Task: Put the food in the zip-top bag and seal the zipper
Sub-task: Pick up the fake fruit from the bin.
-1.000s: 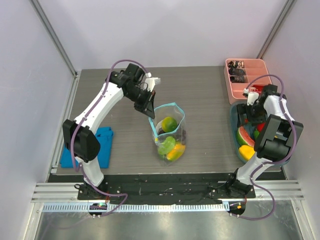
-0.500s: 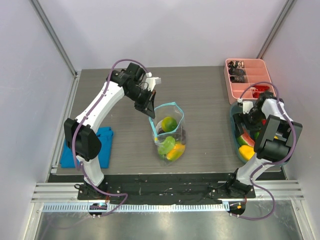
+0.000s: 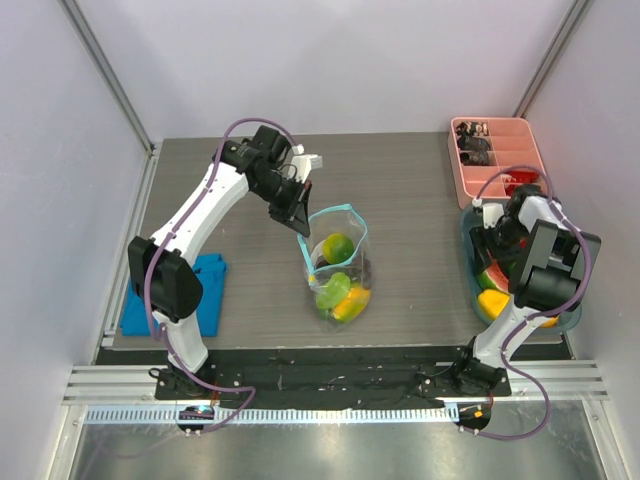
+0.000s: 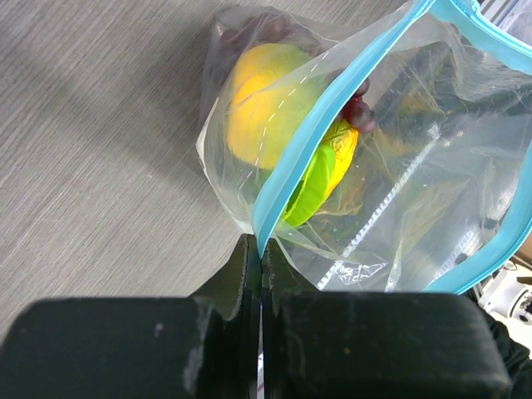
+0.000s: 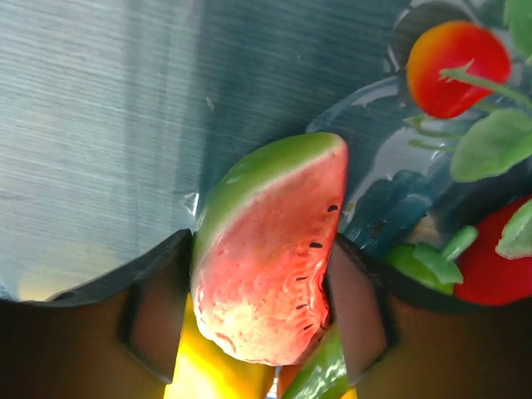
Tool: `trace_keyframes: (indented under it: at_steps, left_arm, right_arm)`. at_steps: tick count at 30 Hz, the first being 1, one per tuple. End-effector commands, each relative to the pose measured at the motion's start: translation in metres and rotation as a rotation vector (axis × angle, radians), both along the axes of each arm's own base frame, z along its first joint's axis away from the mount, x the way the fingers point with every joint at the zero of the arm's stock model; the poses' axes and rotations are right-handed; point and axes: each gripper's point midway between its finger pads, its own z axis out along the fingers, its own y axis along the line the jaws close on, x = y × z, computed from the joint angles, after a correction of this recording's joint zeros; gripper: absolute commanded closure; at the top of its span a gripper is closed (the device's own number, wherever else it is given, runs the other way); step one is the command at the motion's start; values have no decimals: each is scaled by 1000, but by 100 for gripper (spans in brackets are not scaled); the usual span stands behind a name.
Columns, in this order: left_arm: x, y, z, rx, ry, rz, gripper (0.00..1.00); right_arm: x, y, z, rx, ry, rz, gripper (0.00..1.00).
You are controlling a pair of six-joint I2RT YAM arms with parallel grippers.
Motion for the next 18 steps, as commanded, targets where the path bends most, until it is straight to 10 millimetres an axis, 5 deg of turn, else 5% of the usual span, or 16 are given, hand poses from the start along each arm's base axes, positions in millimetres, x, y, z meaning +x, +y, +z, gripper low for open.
trace_keyframes:
  at_steps: [1,5,10,18]
  left_arm:
    - [1,-5,11,-24,-26,-17,100]
    - [1,-4,12,-25,-34,-20,100]
    - [0,-4,14,-30,-33,-22,100]
    - [-1,-6,17,-45,-34,-25,100]
  right_arm:
    - [30,-5,25,-18,-109,-12,48]
    - [46,2,60,15,-200,-28,67]
    - [50,17,108,79,-279,-34,76]
    - [59,83,200,418,-465,-37,86]
